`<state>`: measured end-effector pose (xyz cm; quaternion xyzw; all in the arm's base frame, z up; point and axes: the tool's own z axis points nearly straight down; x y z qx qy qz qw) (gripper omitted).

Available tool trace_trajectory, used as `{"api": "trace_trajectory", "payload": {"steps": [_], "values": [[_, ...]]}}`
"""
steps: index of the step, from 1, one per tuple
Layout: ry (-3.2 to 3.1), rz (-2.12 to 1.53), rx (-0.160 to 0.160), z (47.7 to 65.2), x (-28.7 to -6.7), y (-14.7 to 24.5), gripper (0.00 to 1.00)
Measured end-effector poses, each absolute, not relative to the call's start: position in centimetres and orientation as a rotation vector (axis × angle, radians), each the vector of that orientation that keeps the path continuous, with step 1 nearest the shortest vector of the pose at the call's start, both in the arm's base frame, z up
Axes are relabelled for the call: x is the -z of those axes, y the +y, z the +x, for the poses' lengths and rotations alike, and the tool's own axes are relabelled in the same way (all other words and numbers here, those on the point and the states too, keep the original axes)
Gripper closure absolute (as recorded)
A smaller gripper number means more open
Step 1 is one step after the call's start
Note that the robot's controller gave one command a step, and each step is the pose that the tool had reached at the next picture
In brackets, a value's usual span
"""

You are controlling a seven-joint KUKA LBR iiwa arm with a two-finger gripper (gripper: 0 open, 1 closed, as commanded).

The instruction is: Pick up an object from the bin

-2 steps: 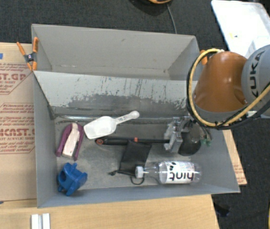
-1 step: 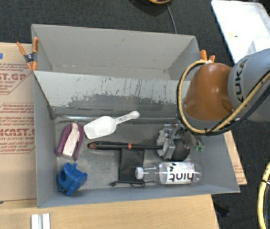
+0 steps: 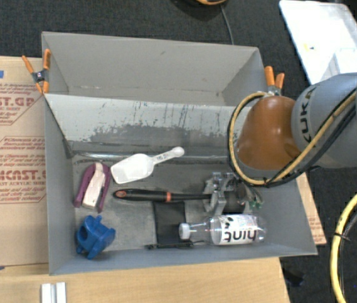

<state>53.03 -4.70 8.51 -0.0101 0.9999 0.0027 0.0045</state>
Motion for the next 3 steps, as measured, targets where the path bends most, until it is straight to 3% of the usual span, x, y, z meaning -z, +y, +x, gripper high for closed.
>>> {"api": "trace_trajectory", "payload": {"steps": [3], "values": [[3.132, -0.032, -0.008, 53.03, -8.51, -4.71, 1.0]]}}
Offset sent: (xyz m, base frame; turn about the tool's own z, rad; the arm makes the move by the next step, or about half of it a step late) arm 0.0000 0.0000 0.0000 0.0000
